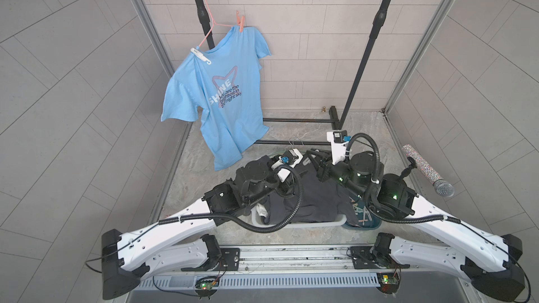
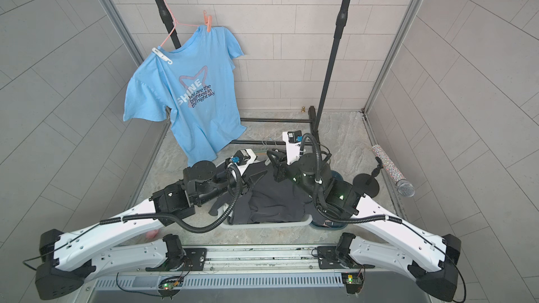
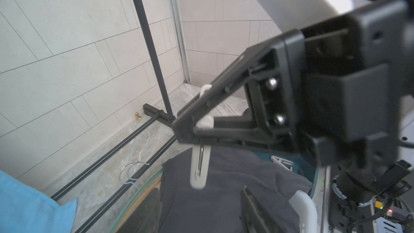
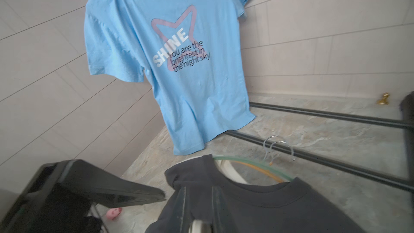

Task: Use clothespins to secure the t-shirt on both sides of the hanger
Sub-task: Clamp the T-shirt on the hanger.

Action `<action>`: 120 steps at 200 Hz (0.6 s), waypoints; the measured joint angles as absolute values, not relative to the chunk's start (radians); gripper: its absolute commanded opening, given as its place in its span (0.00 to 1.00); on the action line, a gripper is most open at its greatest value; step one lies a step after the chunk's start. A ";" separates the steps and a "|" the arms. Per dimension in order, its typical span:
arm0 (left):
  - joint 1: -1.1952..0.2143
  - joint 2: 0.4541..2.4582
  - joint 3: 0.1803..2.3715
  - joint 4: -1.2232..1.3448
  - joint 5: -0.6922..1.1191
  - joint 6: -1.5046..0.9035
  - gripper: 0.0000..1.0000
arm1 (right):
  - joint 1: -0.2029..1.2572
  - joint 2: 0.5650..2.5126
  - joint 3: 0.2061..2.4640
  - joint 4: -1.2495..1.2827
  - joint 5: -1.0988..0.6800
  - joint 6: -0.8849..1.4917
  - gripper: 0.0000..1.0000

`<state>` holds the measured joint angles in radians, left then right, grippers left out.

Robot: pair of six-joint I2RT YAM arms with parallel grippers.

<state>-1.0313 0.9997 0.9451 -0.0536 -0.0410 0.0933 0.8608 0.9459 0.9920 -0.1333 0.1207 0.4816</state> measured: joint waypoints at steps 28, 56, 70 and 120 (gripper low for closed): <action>-0.931 1.001 0.967 -0.113 0.004 0.054 0.65 | 0.654 0.957 0.958 -0.067 -0.024 0.368 0.00; -0.723 1.023 0.977 -0.133 0.138 -0.018 0.65 | 0.454 1.061 0.904 0.041 -0.248 0.259 0.00; -0.648 1.042 0.977 -0.135 0.178 -0.038 0.65 | 0.390 1.140 0.873 0.107 -0.362 0.202 0.00; -0.581 1.061 0.904 -0.114 0.262 -0.057 0.65 | 0.280 1.405 0.800 0.336 -0.659 -0.025 0.00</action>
